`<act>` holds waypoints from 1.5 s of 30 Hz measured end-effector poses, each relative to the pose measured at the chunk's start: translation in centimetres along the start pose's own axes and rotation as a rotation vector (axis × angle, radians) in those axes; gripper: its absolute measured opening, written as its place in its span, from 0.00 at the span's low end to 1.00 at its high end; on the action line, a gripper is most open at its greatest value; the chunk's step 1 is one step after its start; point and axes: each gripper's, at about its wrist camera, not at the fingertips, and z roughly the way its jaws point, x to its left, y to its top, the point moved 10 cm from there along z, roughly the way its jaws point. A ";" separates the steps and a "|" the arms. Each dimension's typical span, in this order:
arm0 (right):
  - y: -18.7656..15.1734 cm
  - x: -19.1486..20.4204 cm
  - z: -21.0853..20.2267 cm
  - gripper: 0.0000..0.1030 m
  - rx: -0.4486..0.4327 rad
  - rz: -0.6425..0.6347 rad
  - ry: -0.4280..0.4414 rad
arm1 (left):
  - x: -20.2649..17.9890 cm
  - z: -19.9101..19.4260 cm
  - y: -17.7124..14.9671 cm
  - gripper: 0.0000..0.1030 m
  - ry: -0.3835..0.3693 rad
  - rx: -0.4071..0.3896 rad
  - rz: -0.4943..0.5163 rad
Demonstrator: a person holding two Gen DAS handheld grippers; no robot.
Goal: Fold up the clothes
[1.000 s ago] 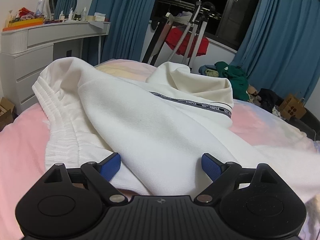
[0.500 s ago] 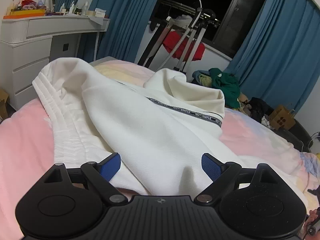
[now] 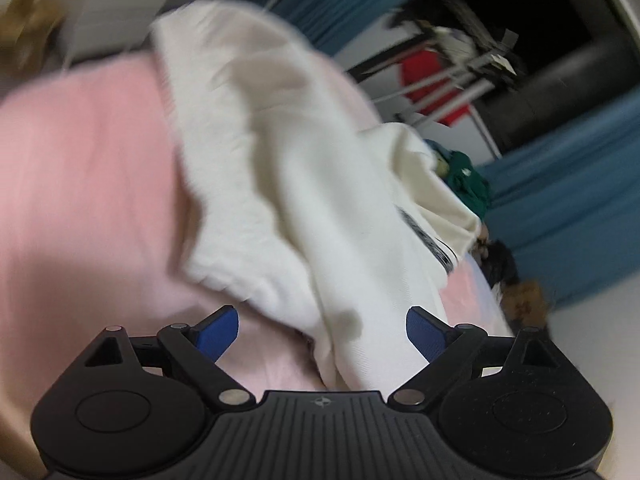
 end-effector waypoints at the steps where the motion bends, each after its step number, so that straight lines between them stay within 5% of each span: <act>1: -0.1 -0.2 -0.1 0.84 -0.004 0.004 -0.001 | 0.6 0.3 0.0 0.90 -0.012 0.015 -0.057; 6: 0.1 -0.9 0.1 0.84 -0.016 0.036 0.007 | 3.2 2.5 -1.2 0.89 -0.048 0.098 -0.301; 12: 0.7 -3.4 1.4 0.84 -0.052 0.131 -0.070 | 4.7 3.6 0.1 0.83 -0.071 -0.005 -0.409; 20: -0.3 -6.7 4.5 0.83 -0.005 0.269 -0.025 | 5.7 3.0 2.6 0.25 -0.090 -0.123 -0.439; 24: -0.4 -6.1 6.9 0.82 0.039 0.228 -0.018 | 5.2 1.1 4.3 0.21 -0.065 -0.119 -0.393; 28: -0.2 -6.3 8.3 0.53 0.022 0.207 -0.046 | 4.5 -2.7 7.5 0.20 -0.032 -0.144 -0.316; 30: -0.1 -6.8 8.8 0.24 0.013 0.199 -0.066 | 4.1 -4.8 9.3 0.20 -0.010 -0.153 -0.263; 33: 0.3 -7.2 9.2 0.11 0.002 0.196 -0.058 | 4.7 -7.9 11.9 0.20 0.039 -0.145 -0.213; 41: 3.3 -2.9 5.1 0.05 -0.136 0.028 -0.002 | 6.5 -12.8 15.3 0.20 0.093 -0.081 -0.163; 45: 4.3 -3.2 2.5 0.05 -0.198 -0.023 -0.066 | 7.8 -13.4 15.3 0.20 0.153 -0.082 -0.123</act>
